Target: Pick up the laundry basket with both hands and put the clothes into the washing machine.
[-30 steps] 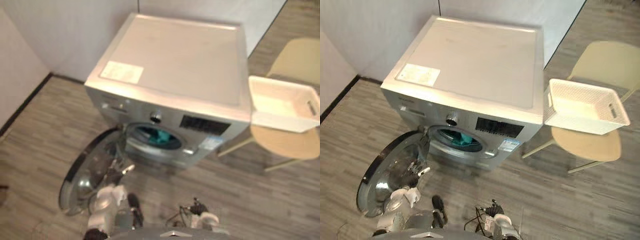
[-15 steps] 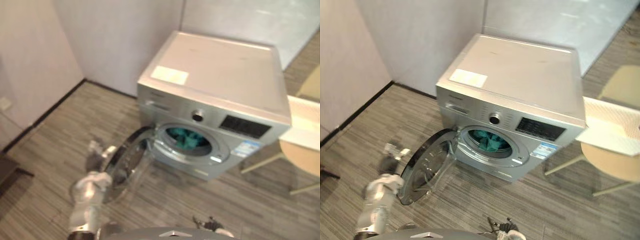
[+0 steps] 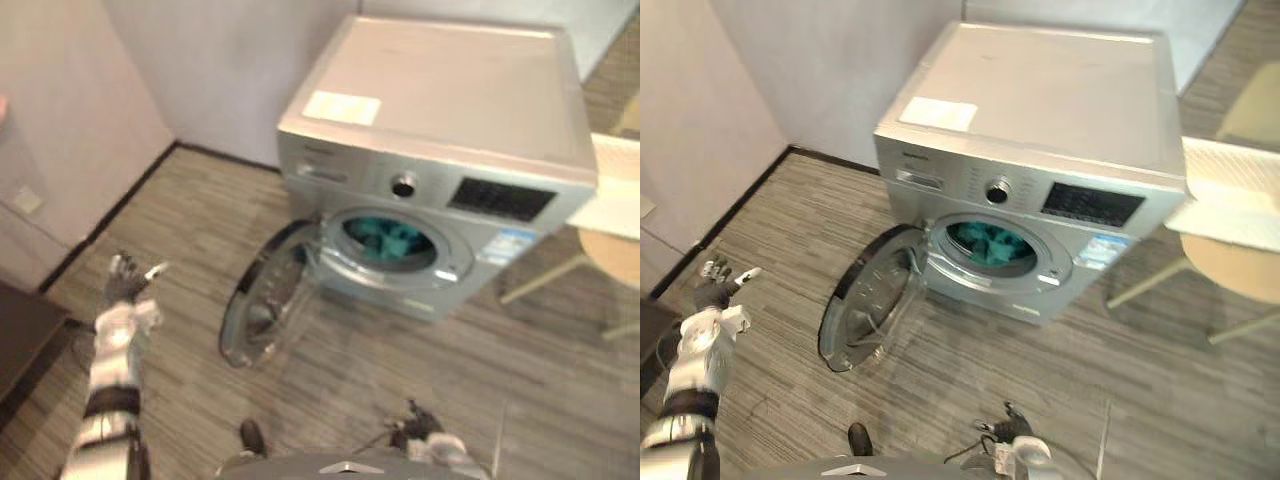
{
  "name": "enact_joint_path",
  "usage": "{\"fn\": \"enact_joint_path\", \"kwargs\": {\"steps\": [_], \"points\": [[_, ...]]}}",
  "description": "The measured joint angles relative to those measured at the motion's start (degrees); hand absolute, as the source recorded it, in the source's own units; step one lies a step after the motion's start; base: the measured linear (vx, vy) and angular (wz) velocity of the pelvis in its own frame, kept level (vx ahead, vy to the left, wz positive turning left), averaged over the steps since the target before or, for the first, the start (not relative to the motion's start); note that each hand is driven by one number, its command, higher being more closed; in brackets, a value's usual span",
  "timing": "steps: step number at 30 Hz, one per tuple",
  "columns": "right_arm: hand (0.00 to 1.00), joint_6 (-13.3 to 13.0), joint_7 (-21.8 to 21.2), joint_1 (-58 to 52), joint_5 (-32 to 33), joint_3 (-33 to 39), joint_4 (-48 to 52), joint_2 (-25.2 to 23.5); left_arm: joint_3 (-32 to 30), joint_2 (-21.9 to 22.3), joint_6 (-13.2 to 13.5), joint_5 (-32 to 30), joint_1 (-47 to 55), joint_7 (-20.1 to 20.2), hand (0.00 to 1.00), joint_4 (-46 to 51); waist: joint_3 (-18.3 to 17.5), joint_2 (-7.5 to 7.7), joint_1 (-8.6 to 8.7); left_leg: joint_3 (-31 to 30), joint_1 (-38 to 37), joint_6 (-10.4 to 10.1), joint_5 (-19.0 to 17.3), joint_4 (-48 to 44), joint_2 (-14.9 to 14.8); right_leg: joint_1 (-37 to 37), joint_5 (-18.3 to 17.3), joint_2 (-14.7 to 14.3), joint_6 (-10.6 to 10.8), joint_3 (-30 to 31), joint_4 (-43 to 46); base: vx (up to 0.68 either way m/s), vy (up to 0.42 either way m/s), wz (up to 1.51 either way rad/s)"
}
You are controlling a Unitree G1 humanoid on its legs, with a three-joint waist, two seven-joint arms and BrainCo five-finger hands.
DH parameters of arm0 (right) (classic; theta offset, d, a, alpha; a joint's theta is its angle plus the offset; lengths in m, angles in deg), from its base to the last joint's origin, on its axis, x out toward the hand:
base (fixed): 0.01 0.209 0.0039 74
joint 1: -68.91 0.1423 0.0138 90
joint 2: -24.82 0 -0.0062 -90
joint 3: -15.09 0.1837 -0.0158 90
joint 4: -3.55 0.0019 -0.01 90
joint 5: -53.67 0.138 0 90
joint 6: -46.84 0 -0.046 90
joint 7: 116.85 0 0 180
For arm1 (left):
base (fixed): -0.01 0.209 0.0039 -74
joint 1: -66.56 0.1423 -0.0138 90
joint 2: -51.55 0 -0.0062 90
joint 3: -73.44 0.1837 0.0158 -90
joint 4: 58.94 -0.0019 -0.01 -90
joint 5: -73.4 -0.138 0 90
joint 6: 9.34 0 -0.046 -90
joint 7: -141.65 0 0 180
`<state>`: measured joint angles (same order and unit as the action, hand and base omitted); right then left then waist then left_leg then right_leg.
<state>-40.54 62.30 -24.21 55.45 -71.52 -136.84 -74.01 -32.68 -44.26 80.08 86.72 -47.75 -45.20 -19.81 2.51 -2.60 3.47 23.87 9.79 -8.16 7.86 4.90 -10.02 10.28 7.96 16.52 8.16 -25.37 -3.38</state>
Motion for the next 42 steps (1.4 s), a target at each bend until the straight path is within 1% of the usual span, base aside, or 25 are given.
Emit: {"fn": "enact_joint_path", "kwargs": {"steps": [2, 3, 4, 5, 6, 7, 8, 9, 12, 13, 15, 17, 19, 20, 22, 23, 24, 25, 26, 28, 31, 32, 36, 39, 42], "points": [[0.0, 0.1, -0.1, 1.8, 0.0, -1.3, -0.2, -0.6, 1.5, -2.7, -1.6, -2.5, -7.8, -0.5, 0.0, -8.8, 2.3, 1.21, 1.14, 0.6, 2.4, 0.7, 1.4, 0.0, 0.0, 2.8, 2.0, -0.1, -0.7, 1.2, -0.3, -0.13, 0.006, -0.27], [0.0, 0.0, -0.1, 2.7, 0.0, -1.8, -0.2, -0.9, 1.8, -3.5, -2.1, -4.0, -11.6, -1.0, 0.0, -11.5, 3.8, 2.81, 1.71, 1.2, 4.2, 0.9, 1.9, 0.0, 0.0, 4.8, 3.0, -0.2, -0.8, 1.8, -0.8, -0.16, 0.005, -0.25], [0.0, -0.1, -0.1, 3.8, 0.0, -2.7, -0.3, -1.0, 2.3, -4.7, -2.2, -4.8, -16.2, -1.5, 0.0, -14.3, 6.1, 4.99, 2.45, 1.6, 6.4, 1.3, 2.7, 0.0, 0.0, 7.3, 4.3, -0.3, -1.0, 2.6, -1.2, -0.2, 0.001, -0.21], [0.0, -0.6, 0.2, 4.4, 0.0, -2.9, -0.2, -1.0, 2.7, -5.1, -2.6, -5.1, -20.0, -1.7, 0.0, -16.9, 7.3, 6.63, 3.6, 1.8, 9.0, 1.4, 3.5, 0.0, -0.1, 10.1, 5.3, -0.4, -1.6, 2.9, -1.2, -0.16, -0.004, -0.14], [0.0, -1.0, 0.3, 4.3, 0.0, -3.2, -0.2, -1.0, 2.8, -5.0, -2.8, -5.0, -21.7, -1.6, 0.0, -18.0, 7.7, 7.32, 3.85, 2.2, 10.2, 1.6, 3.9, 0.1, -0.2, 11.5, 5.7, -0.5, -1.7, 3.1, -1.2, -0.14, -0.009, -0.15], [0.0, -1.5, 0.5, 4.3, 0.0, -3.4, -0.1, -1.1, 2.4, -5.7, -2.9, -4.4, -24.3, -1.6, 0.0, -19.3, 8.5, 8.51, 4.19, 2.8, 11.8, 1.6, 4.4, 0.1, -0.6, 13.6, 6.3, -0.9, -2.0, 3.9, -1.2, -0.11, -0.015, -0.15], [0.0, -1.9, 0.8, 4.0, 0.0, -3.4, 0.1, -1.0, 2.5, -5.9, -3.2, -3.1, -26.5, -1.8, 0.0, -20.2, 8.6, 8.87, 4.29, 2.9, 13.5, 1.5, 4.8, 0.1, -1.1, 15.4, 6.5, -1.4, -2.2, 4.3, -1.2, -0.09, -0.017, -0.15], [0.0, -2.2, 1.0, 4.0, 0.0, -3.5, 0.1, -1.0, 2.6, -5.7, -3.2, -2.5, -27.2, -2.0, 0.0, -20.2, 8.7, 8.9, 4.24, 2.9, 14.2, 1.4, 4.9, 0.1, -1.3, 16.0, 6.6, -1.6, -2.3, 4.3, -1.2, -0.06, -0.019, -0.1], [0.0, -2.8, 1.1, 3.5, 0.0, -3.9, 1.2, -1.1, 2.8, -2.1, -3.2, -2.1, -30.3, -3.2, 0.0, -20.2, 8.8, 8.99, 3.94, 2.9, 16.3, 0.8, 5.3, 0.1, -2.7, 18.1, 6.6, -2.9, -2.4, 4.2, -1.3, 0.0, -0.016, -0.09], [0.0, -2.9, 1.4, 2.7, 0.0, -4.2, 2.6, -1.2, 3.0, -0.1, -3.1, -0.2, -30.8, -3.7, 0.0, -20.2, 8.8, 8.99, 3.78, 2.9, 16.9, 0.7, 5.4, 0.1, -3.2, 18.6, 6.6, -3.2, -2.4, 4.1, -1.3, 0.07, -0.009, -0.02], [0.0, -2.9, 2.2, 1.9, 0.0, -4.4, 3.8, -1.2, 5.7, 3.4, -2.8, 7.2, -31.2, -4.4, 0.0, -20.2, 8.8, 8.99, 3.42, 2.8, 17.3, 0.6, 5.5, 0.1, -3.4, 18.8, 6.6, -3.5, -2.4, 3.9, -1.3, 0.08, 0.0, 0.02], [0.0, -2.8, 2.9, 1.2, 0.0, -4.4, 4.8, -1.5, 10.8, 9.8, -1.9, 14.9, -30.6, -5.1, 0.0, -20.1, 8.8, 9.01, 2.69, 2.7, 17.2, 0.6, 5.5, 0.1, -3.6, 18.2, 6.6, -3.4, -2.4, 3.1, -1.3, 0.08, 0.02, 0.1], [0.0, -2.5, 3.4, 1.2, 0.1, -4.7, 5.6, -2.5, 14.6, 14.3, -1.0, 18.2, -28.9, -5.5, 0.0, -19.5, 8.8, 9.06, 2.34, 2.4, 16.9, 0.6, 5.5, 0.1, -3.6, 17.6, 6.6, -3.1, -2.4, 2.7, -1.3, 0.05, 0.033, 0.12], [0.0, -2.3, 3.7, 1.2, 0.1, -5.2, 5.9, -2.9, 16.2, 15.9, -0.8, 18.4, -28.3, -5.4, 0.0, -19.3, 8.7, 9.09, 2.1, 2.4, 16.7, 0.6, 5.5, 0.1, -3.6, 17.4, 6.6, -3.0, -2.4, 2.6, -1.2, 0.06, 0.042, 0.07], [0.0, -1.4, 4.1, 1.9, 0.0, -6.4, 6.9, -4.9, 23.4, 21.6, -0.6, 17.6, -23.4, -5.5, 0.0, -15.5, 8.7, 9.14, 1.39, 2.7, 15.3, 0.5, 5.4, 0.1, -3.5, 16.0, 6.6, -2.9, -2.4, 2.6, -1.2, 0.05, 0.039, -0.01], [0.0, -1.1, 4.7, 3.1, 0.0, -7.7, 6.9, -5.7, 29.5, 24.6, -0.9, 13.3, -20.0, -4.9, 0.0, -12.6, 8.5, 9.12, 1.11, 2.9, 14.3, 0.3, 5.0, 0.1, -3.6, 15.1, 6.5, -2.9, -2.3, 2.7, -1.2, 0.05, 0.039, -0.03], [0.0, -1.1, 4.8, 3.8, 0.0, -7.8, 6.9, -6.2, 33.3, 25.9, -1.1, 11.3, -18.5, -4.4, 0.0, -11.0, 8.5, 9.11, 1.0, 3.0, 13.6, 0.4, 4.5, 0.1, -3.6, 14.4, 6.2, -2.8, -2.3, 2.7, -1.2, 0.04, 0.036, 0.01], [0.0, -1.0, 4.9, 5.0, 0.0, -8.5, 6.8, -7.4, 40.9, 28.7, -1.5, 7.6, -16.2, -3.0, 0.0, -7.7, 8.2, 8.98, 0.92, 3.1, 12.8, 0.2, 3.8, 0.1, -3.6, 13.6, 5.7, -2.7, -2.3, 2.6, -1.2, 0.03, 0.036, -0.01], [0.0, -0.9, 5.1, 5.9, 0.1, -9.8, 6.7, -8.4, 48.9, 29.4, -1.5, 4.3, -14.8, -1.3, 0.0, -3.4, 7.1, 8.96, 1.13, 3.4, 12.6, 0.2, 3.8, 0.1, -3.6, 13.6, 5.4, -2.8, -2.3, 2.5, -1.3, 0.01, 0.023, -0.04], [0.0, -1.1, 5.1, 6.6, 0.1, -12.0, 6.7, -9.2, 55.3, 29.5, -1.3, 0.8, -14.6, 0.7, 0.0, 1.6, 6.4, 8.82, 1.51, 4.2, 11.5, 0.2, 3.8, 0.1, -3.6, 13.0, 5.1, -2.8, -2.2, 3.0, -1.3, 0.0, 0.016, -0.15], [0.0, -1.0, 5.1, 6.5, 0.1, -12.2, 5.9, -9.3, 59.1, 29.5, -0.9, -0.1, -14.5, 2.3, 0.0, 5.1, 5.6, 7.74, 1.45, 4.3, 10.0, -0.1, 3.7, 0.1, -3.6, 11.7, 5.0, -2.9, -2.2, 3.1, -1.3, 0.02, 0.011, -0.05], [0.0, -0.9, 5.1, 6.5, -0.1, -12.2, 4.9, -9.2, 59.7, 29.5, -0.9, -0.1, -14.3, 2.7, 0.0, 5.2, 5.1, 7.35, 1.54, 4.3, 9.6, 0.2, 3.9, 0.1, -3.6, 11.4, 5.0, -2.9, -2.1, 3.0, -1.3, 0.03, 0.007, -0.01], [0.0, -0.9, 5.1, 6.9, -2.1, -12.3, 1.5, -8.8, 59.6, 29.5, -0.8, -0.1, -13.7, 3.9, 0.0, 3.7, 4.8, 7.18, 1.77, 4.2, 8.7, 0.2, 4.1, 0.1, -3.3, 10.4, 5.0, -2.9, -2.1, 3.0, -1.3, 0.04, 0.007, 0.01], [0.0, -0.8, 5.2, 7.6, -2.2, -12.3, -2.1, -8.7, 59.4, 29.4, -0.6, 0.1, -12.8, 3.2, 0.0, -0.1, 4.8, 7.14, 2.28, 3.9, 8.0, 0.3, 4.2, 0.1, -3.0, 9.7, 5.0, -2.8, -2.1, 3.0, -1.2, 0.0, 0.003, 0.01], [0.0, -0.7, 5.4, 8.6, -2.5, -11.0, -3.1, -8.8, 59.2, 29.5, -0.5, 3.1, -10.0, 2.1, 0.0, -0.5, 4.8, 7.04, 2.99, 3.2, 7.9, 0.4, 4.3, 0.0, -2.8, 9.4, 5.0, -2.8, -2.1, 2.8, -1.3, -0.01, 0.011, 0.05]]}}
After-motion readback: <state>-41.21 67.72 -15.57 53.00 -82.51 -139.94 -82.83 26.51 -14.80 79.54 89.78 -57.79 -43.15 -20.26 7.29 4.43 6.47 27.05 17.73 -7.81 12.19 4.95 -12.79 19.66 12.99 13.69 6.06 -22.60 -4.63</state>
